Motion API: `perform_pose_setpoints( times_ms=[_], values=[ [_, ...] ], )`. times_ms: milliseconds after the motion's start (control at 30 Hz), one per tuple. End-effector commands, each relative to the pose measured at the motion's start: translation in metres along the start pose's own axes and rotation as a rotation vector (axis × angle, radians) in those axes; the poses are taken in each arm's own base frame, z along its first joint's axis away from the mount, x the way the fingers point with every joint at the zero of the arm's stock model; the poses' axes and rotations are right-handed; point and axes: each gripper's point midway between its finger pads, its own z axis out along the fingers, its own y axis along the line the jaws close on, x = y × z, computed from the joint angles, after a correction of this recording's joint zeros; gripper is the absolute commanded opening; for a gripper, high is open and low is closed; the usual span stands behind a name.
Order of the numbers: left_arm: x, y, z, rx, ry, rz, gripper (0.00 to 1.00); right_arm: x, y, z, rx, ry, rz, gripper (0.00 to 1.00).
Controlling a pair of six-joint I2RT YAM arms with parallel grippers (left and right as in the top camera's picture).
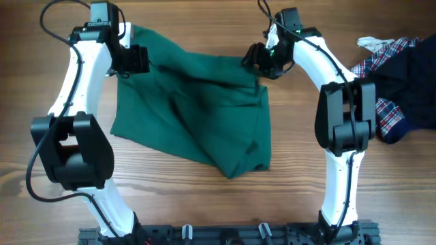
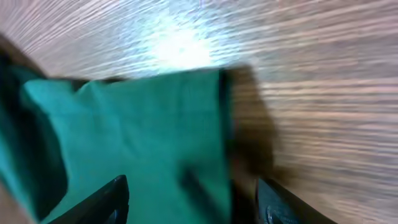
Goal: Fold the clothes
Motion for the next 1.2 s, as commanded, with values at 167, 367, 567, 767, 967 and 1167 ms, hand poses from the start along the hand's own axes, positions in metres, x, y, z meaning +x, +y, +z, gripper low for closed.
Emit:
perform_pose_setpoints(
  times_ms=[167, 367, 567, 767, 967, 1167],
  values=[
    [-0.007, 0.003, -0.015, -0.007, -0.039, -0.019, 0.81, -0.009, -0.003, 0.003, -0.029, -0.020, 0.010, 0.65],
    [-0.007, 0.003, -0.015, -0.007, -0.038, -0.019, 0.82, -0.007, 0.010, 0.011, -0.059, -0.021, 0.002, 0.56],
    [-0.007, 0.003, -0.015, -0.007, -0.039, -0.019, 0.82, -0.010, 0.013, 0.012, -0.067, -0.033, 0.015, 0.37],
    [-0.008, 0.003, -0.015, -0.006, -0.044, -0.019, 0.82, -0.006, 0.021, 0.018, -0.047, -0.037, 0.015, 0.07],
    [-0.009, 0.003, -0.015, -0.006, -0.049, -0.018, 0.82, -0.039, 0.020, 0.012, -0.045, -0.174, 0.012, 0.04],
    [-0.011, 0.004, -0.015, -0.006, -0.056, -0.019, 0.82, -0.112, 0.003, -0.030, -0.106, -0.427, 0.060, 0.04]
  ],
)
